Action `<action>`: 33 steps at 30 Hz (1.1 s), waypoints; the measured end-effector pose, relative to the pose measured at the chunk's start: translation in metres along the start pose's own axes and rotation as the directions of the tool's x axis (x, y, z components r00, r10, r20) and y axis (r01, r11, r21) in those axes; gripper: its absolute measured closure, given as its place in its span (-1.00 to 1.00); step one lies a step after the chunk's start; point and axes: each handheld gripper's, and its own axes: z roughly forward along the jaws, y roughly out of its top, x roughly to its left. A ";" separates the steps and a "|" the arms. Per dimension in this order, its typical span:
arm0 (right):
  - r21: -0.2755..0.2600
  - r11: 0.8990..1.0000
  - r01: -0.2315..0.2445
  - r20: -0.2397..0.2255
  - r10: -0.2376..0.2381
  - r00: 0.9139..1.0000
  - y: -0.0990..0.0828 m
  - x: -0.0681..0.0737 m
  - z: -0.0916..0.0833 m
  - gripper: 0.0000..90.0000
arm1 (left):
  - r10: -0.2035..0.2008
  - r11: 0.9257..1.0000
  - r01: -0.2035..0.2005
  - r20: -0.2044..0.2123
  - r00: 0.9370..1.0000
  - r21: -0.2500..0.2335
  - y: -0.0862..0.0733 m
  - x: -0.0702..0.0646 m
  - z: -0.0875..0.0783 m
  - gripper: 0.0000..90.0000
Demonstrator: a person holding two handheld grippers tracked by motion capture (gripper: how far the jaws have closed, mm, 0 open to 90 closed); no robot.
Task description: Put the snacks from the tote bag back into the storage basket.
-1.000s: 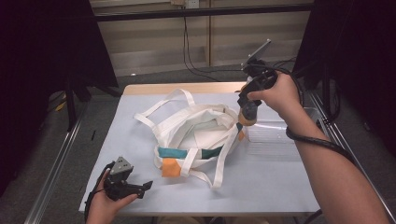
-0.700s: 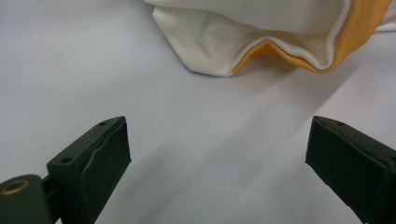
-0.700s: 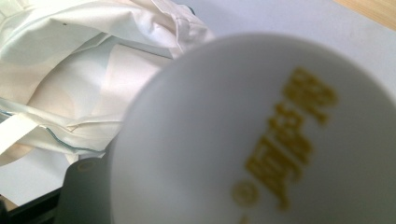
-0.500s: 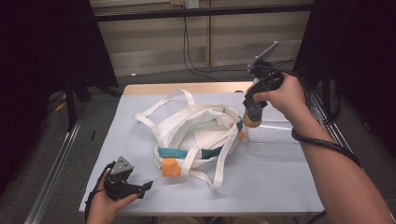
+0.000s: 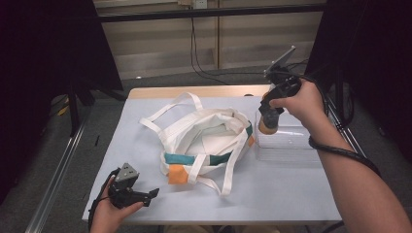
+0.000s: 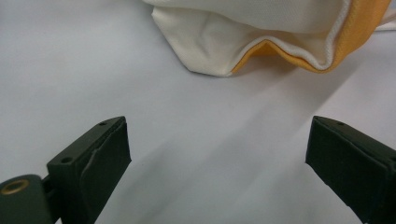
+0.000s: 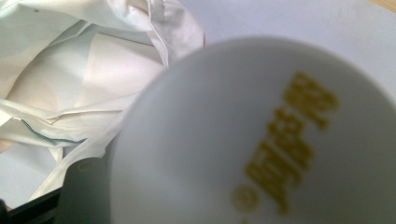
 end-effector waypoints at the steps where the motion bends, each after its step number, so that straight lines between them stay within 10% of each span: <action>1: 0.000 1.000 -0.002 0.000 0.002 1.000 -0.001 -0.001 0.001 -0.33 | 0.000 1.000 0.000 0.000 1.000 0.000 0.000 0.000 0.000 -0.86; 33: 0.028 0.999 -0.024 0.006 0.024 1.000 -0.016 -0.007 0.020 -0.33 | -0.001 1.000 0.001 -0.008 1.000 0.006 0.000 0.000 0.000 -0.86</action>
